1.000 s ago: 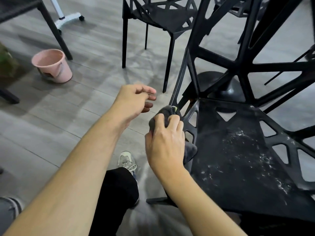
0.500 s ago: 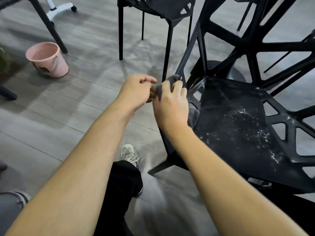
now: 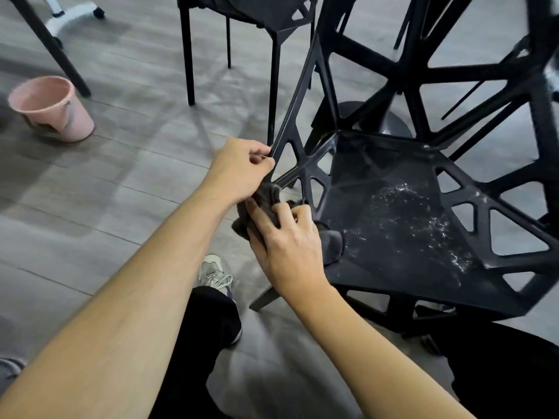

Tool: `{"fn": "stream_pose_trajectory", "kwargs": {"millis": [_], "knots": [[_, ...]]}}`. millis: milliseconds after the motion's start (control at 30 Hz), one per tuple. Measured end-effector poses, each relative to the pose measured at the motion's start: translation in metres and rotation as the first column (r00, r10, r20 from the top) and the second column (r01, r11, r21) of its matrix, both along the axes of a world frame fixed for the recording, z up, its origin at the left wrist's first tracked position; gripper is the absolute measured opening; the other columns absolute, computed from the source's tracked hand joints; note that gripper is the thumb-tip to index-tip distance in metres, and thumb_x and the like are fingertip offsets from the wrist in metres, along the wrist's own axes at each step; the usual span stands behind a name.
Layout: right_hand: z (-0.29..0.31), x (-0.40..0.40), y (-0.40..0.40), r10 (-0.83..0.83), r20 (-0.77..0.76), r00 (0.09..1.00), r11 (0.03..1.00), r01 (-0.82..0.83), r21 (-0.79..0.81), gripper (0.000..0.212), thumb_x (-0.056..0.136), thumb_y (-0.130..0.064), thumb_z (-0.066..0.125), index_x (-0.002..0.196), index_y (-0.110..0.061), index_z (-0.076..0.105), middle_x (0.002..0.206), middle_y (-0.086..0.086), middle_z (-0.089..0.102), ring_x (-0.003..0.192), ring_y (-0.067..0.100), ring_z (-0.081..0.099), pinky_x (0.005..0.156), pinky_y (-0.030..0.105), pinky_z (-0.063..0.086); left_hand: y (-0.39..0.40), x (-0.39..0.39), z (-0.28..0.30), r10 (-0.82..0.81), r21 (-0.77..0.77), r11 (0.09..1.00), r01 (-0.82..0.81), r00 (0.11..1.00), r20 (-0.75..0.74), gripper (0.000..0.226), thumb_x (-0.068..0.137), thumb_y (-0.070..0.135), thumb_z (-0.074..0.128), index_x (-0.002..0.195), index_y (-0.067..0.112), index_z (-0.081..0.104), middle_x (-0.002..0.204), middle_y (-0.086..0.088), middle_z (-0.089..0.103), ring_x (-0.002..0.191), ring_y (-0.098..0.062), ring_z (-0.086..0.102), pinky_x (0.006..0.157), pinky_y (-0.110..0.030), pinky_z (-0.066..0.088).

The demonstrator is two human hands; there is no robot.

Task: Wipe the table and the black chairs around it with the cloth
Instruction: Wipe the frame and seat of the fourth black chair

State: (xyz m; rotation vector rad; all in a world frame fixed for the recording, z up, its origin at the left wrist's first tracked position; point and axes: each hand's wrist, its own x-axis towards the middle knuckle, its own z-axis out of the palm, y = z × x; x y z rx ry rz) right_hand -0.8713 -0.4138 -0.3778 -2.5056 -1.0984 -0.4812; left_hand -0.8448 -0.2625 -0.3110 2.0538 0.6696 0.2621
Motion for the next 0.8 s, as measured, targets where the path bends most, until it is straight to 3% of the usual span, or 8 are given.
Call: {"fn": "stream_pose_trajectory", "kwargs": {"millis": [133, 233, 333, 400, 467, 567, 667, 800], "knots": [[-0.014, -0.02, -0.03, -0.033, -0.021, 0.999, 0.999, 0.033, -0.001, 0.045, 0.098, -0.041, 0.057, 0.139, -0.021, 0.061, 0.097, 0.003, 0.06, 0.084, 0.027, 0.048, 0.064, 0.037, 0.048, -0.004, -0.001, -0.001, -0.027, -0.012, 1.0, 0.027, 1.0, 0.002, 0.023, 0.093, 0.009, 0.067, 0.107, 0.027, 0.07, 0.091, 0.002, 0.072, 0.093, -0.013, 0.069, 0.093, -0.024, 0.051], [-0.016, -0.031, -0.044, -0.117, -0.067, 0.991, 0.992, 0.113, -0.063, 0.048, 0.093, -0.043, 0.054, 0.134, -0.019, 0.064, 0.096, 0.001, 0.06, 0.084, 0.026, 0.049, 0.057, 0.036, 0.048, -0.004, -0.001, -0.002, -0.026, 0.04, 0.999, 0.027, 0.999, -0.021, 0.024, 0.094, 0.009, 0.065, 0.116, 0.014, 0.071, 0.096, -0.001, 0.072, 0.088, -0.009, 0.066, 0.076, -0.005, 0.043], [-0.001, -0.028, -0.047, -0.221, -0.2, 0.954, 0.973, 0.202, -0.114, 0.043, 0.089, -0.045, 0.053, 0.124, -0.023, 0.067, 0.099, 0.0, 0.061, 0.089, 0.027, 0.053, 0.057, 0.035, 0.043, -0.005, 0.0, -0.002, -0.012, 0.055, 0.998, 0.014, 0.999, -0.034, 0.026, 0.094, 0.012, 0.065, 0.119, 0.015, 0.071, 0.097, 0.0, 0.073, 0.091, -0.01, 0.068, 0.08, -0.01, 0.044], [0.017, -0.011, -0.045, -0.259, -0.456, 0.852, 0.953, 0.303, 0.024, 0.03, 0.091, -0.039, 0.058, 0.118, -0.029, 0.064, 0.104, -0.001, 0.062, 0.098, 0.026, 0.056, 0.068, 0.036, 0.044, -0.003, 0.001, -0.003, -0.013, 0.053, 0.998, 0.014, 0.999, -0.036, 0.027, 0.093, 0.013, 0.065, 0.119, 0.016, 0.071, 0.1, 0.0, 0.074, 0.095, -0.011, 0.069, 0.088, -0.017, 0.047], [0.042, 0.014, -0.04, -0.149, -0.673, 0.725, 0.813, 0.477, 0.334, 0.022, 0.093, -0.034, 0.061, 0.115, -0.031, 0.061, 0.104, -0.003, 0.065, 0.097, 0.018, 0.06, 0.082, 0.037, 0.049, -0.001, 0.002, -0.005, -0.011, 0.058, 0.998, 0.014, 0.999, -0.042, 0.026, 0.092, 0.015, 0.066, 0.117, 0.018, 0.072, 0.099, 0.0, 0.075, 0.096, -0.012, 0.07, 0.092, -0.021, 0.049], [0.07, 0.046, -0.022, -0.086, -0.686, 0.722, 0.594, 0.59, 0.547, 0.019, 0.096, -0.037, 0.06, 0.114, -0.031, 0.061, 0.105, -0.001, 0.062, 0.092, 0.009, 0.06, 0.084, 0.028, 0.05, 0.0, 0.005, -0.005, -0.014, 0.056, 0.998, 0.018, 0.998, -0.065, 0.021, 0.09, 0.015, 0.065, 0.108, 0.021, 0.075, 0.09, 0.001, 0.076, 0.089, -0.014, 0.071, 0.085, -0.022, 0.052], [0.052, 0.036, 0.002, -0.161, -0.584, 0.796, 0.744, 0.487, 0.458, 0.026, 0.097, -0.043, 0.058, 0.113, -0.026, 0.069, 0.107, 0.0, 0.054, 0.09, 0.011, 0.055, 0.084, 0.026, 0.043, 0.0, 0.005, -0.004, -0.019, 0.03, 0.999, 0.021, 0.998, -0.06, 0.018, 0.09, 0.015, 0.067, 0.104, 0.022, 0.075, 0.09, 0.0, 0.077, 0.091, -0.016, 0.072, 0.085, -0.025, 0.054], [-0.002, -0.001, 0.004, -0.074, -0.432, 0.899, 0.951, 0.194, 0.24, 0.049, 0.095, -0.054, 0.052, 0.129, -0.022, 0.064, 0.139, 0.0, 0.056, 0.13, 0.021, 0.048, 0.11, 0.037, 0.034, -0.001, 0.004, -0.001, -0.006, 0.008, 1.0, 0.006, 0.999, -0.043, 0.022, 0.091, 0.012, 0.069, 0.108, 0.024, 0.072, 0.091, 0.0, 0.072, 0.095, -0.014, 0.069, 0.093, -0.023, 0.05]]}}
